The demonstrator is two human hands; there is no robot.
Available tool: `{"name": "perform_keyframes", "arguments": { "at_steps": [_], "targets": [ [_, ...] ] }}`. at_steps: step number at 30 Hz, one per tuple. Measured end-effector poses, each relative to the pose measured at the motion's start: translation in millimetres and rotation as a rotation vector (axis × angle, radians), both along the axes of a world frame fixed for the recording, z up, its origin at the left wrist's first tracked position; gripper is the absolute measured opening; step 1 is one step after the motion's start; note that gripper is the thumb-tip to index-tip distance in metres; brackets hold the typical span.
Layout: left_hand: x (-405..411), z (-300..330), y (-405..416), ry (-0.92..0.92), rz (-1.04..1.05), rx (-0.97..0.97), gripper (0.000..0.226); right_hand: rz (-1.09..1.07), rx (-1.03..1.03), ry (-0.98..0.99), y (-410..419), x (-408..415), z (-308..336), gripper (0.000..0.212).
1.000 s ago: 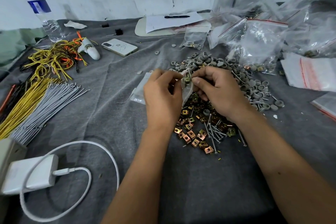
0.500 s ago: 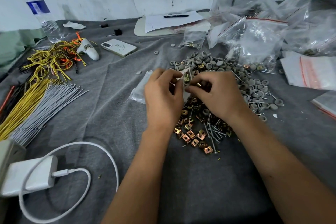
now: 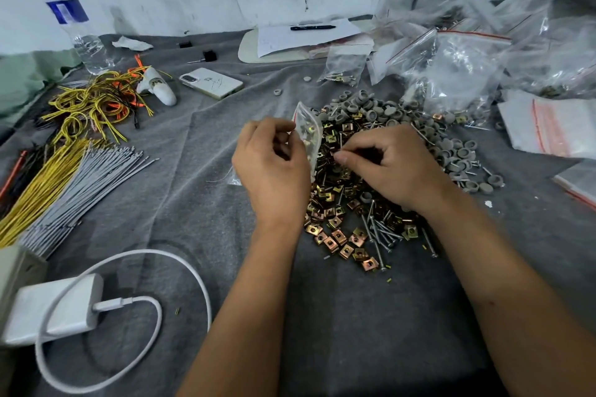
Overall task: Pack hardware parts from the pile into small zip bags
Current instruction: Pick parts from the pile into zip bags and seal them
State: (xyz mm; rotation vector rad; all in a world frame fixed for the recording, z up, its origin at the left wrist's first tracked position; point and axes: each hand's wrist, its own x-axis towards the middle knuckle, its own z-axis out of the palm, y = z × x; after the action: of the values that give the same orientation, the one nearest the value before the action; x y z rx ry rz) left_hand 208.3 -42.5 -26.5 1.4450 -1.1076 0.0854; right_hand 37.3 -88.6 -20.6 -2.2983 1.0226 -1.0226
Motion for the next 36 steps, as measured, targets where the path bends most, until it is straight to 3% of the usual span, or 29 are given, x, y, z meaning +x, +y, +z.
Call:
{"name": "perform_keyframes", "arguments": {
  "at_steps": [5, 9, 14, 18, 21, 27, 34, 36],
  "targets": [
    [-1, -1, -1, 0.001, -0.010, 0.016, 0.011, 0.092, 0.191, 0.305, -7, -26, 11, 0.006],
    [-1, -5, -3, 0.018, -0.070, 0.055, 0.014, 0.091, 0.294, 0.418, -8, -30, 17, 0.019],
    [-4, -9, -6, 0.127, -0.156, 0.137, 0.018, 0.061, 0.276, 0.544, -6, -21, 19, 0.017],
    [-6, -10, -7, 0.114, -0.185, 0.165, 0.015, -0.009, 0.124, 0.719, -4, -11, 13, 0.017],
    [-6, -11, -6, 0.122, -0.186, 0.183, 0.013, 0.000, 0.089, 0.659, -3, -10, 9, 0.018],
    [-7, -12, -8, 0.134, -0.231, 0.185, 0.011, -0.083, 0.193, 0.203, -5, -13, 9, 0.012],
    [-7, -12, -9, 0.129, -0.226, 0.165, 0.016, -0.125, 0.111, 0.047, -6, -18, 9, 0.018],
    [-7, -12, -9, 0.140, -0.222, 0.167, 0.015, -0.033, 0.121, 0.126, -6, -22, 11, 0.018]
  ]
}}
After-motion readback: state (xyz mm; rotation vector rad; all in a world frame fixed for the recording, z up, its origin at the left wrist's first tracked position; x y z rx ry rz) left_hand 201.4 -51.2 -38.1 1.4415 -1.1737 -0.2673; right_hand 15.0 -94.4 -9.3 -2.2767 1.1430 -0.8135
